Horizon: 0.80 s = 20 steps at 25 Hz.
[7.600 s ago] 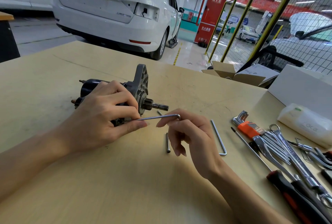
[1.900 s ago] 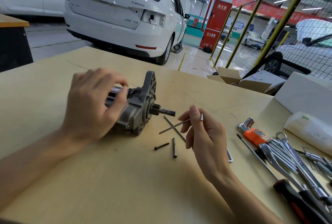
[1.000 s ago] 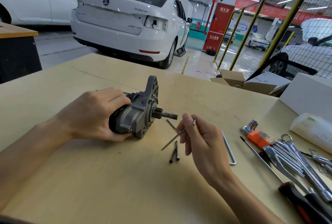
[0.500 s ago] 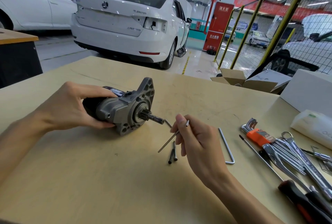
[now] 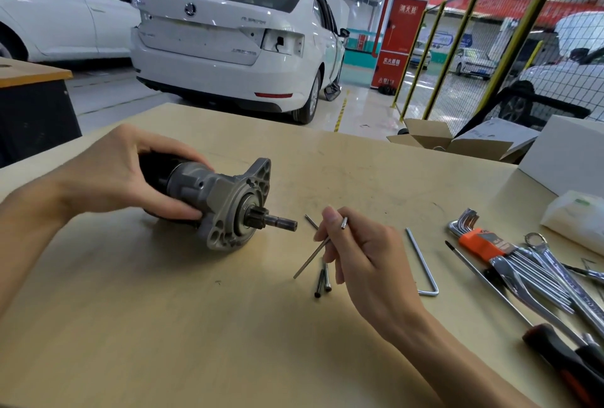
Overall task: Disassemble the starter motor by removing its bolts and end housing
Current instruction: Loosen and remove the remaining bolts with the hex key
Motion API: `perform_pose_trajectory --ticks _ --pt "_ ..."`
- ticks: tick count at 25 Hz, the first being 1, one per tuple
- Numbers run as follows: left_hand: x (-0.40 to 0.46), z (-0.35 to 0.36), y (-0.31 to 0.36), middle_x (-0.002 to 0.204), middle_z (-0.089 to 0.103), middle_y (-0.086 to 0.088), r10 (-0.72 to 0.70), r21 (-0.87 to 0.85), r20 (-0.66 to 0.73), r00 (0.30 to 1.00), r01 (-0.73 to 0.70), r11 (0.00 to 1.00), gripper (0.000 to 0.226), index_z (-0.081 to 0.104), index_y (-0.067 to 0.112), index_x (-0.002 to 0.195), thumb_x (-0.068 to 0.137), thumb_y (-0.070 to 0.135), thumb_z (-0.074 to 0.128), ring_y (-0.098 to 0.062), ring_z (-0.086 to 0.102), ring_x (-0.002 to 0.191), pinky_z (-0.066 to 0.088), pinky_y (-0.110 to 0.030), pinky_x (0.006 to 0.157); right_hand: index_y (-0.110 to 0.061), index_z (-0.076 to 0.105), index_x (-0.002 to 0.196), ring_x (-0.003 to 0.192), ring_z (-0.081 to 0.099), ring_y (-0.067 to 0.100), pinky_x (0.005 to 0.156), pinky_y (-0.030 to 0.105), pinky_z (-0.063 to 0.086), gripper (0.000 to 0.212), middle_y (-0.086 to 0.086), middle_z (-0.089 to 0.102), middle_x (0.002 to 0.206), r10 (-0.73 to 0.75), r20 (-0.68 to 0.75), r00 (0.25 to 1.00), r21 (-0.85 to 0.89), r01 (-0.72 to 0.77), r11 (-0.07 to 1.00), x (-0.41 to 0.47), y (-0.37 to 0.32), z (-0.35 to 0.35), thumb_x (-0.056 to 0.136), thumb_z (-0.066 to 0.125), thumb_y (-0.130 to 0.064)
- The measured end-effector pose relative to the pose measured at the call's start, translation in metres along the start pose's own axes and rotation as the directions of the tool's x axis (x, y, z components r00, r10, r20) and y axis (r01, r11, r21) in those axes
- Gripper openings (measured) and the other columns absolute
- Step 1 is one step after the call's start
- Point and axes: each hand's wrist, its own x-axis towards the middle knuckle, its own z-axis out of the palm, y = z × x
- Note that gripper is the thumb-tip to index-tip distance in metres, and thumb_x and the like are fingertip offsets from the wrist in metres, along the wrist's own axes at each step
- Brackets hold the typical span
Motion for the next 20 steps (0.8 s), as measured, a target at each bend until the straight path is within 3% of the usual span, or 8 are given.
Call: perform_pose_trajectory --ticks 2,5,8,10,13,16,20 --pt "0.012 -0.003 0.001 0.093 0.077 0.005 -0.046 -0.037 0.038 0.998 0.047 0.998 0.061 0.078 0.037 0.096 0.043 0.066 0.088 -0.011 0.072 0.088 0.056 -0.017 0.077 -0.019 0.064 0.071 0.044 0.052 0.012 0.046 0.029 0.044 0.046 0.003 0.061 0.06 0.006 -0.012 1.0 0.002 -0.006 1.0 0.0 0.0 0.001 0.093 0.041 -0.052" --pt "0.029 -0.002 -0.001 0.092 0.076 0.004 -0.124 0.002 0.067 0.99 0.124 0.992 0.064 0.077 0.037 0.094 0.044 0.078 0.081 -0.012 0.071 0.087 0.058 -0.026 0.077 -0.024 0.065 0.076 0.043 0.052 0.013 0.046 0.024 0.042 0.042 -0.002 0.063 0.066 -0.007 -0.017 1.0 0.038 0.007 0.999 -0.001 -0.001 0.001 0.093 0.04 -0.054" --pt "0.04 0.008 -0.008 0.087 0.073 0.009 -0.14 0.116 -0.059 0.988 0.146 0.982 0.049 0.074 0.04 0.089 0.058 0.077 0.071 -0.009 0.068 0.082 0.054 -0.034 0.077 -0.024 0.067 0.087 0.043 0.054 0.012 0.045 0.021 0.041 0.034 -0.005 0.068 0.077 0.013 0.015 1.0 0.187 -0.015 0.982 0.001 -0.002 0.0 0.093 0.044 -0.048" --pt "0.041 0.02 -0.013 0.085 0.072 0.012 -0.104 0.166 -0.227 0.968 0.144 0.976 0.038 0.073 0.039 0.086 0.07 0.072 0.062 -0.007 0.065 0.082 0.051 -0.033 0.076 -0.023 0.069 0.093 0.046 0.058 0.014 0.044 0.024 0.045 0.031 -0.006 0.07 0.084 0.02 0.046 0.999 0.238 -0.031 0.971 0.002 -0.002 0.001 0.093 0.047 -0.045" --pt "0.044 0.035 -0.014 0.084 0.071 0.012 0.045 0.325 -0.403 0.914 0.097 0.941 0.041 0.073 0.032 0.085 0.085 0.065 0.049 -0.01 0.064 0.081 0.048 -0.033 0.075 -0.023 0.069 0.098 0.049 0.063 0.018 0.043 0.035 0.05 0.026 -0.006 0.071 0.089 0.028 0.056 0.998 0.272 -0.042 0.961 0.003 -0.002 0.006 0.093 0.049 -0.04" --pt "0.048 0.036 -0.009 0.075 0.072 0.001 0.101 0.454 -0.413 0.905 0.109 0.884 0.058 0.077 0.021 0.086 0.09 0.063 0.036 -0.023 0.065 0.072 0.049 -0.038 0.069 -0.025 0.068 0.098 0.051 0.066 0.02 0.044 0.044 0.051 0.024 -0.005 0.072 0.092 0.038 0.026 0.999 0.282 -0.044 0.959 0.003 -0.002 0.009 0.092 0.05 -0.041" --pt "0.047 0.037 -0.003 0.068 0.071 -0.001 0.111 0.53 -0.381 0.918 0.118 0.84 0.068 0.078 0.023 0.083 0.087 0.07 0.03 -0.027 0.064 0.069 0.049 -0.039 0.067 -0.024 0.069 0.096 0.049 0.065 0.019 0.042 0.029 0.05 0.022 -0.004 0.072 0.089 0.047 -0.026 0.999 0.296 -0.038 0.955 0.004 -0.003 0.013 0.092 0.051 -0.037"
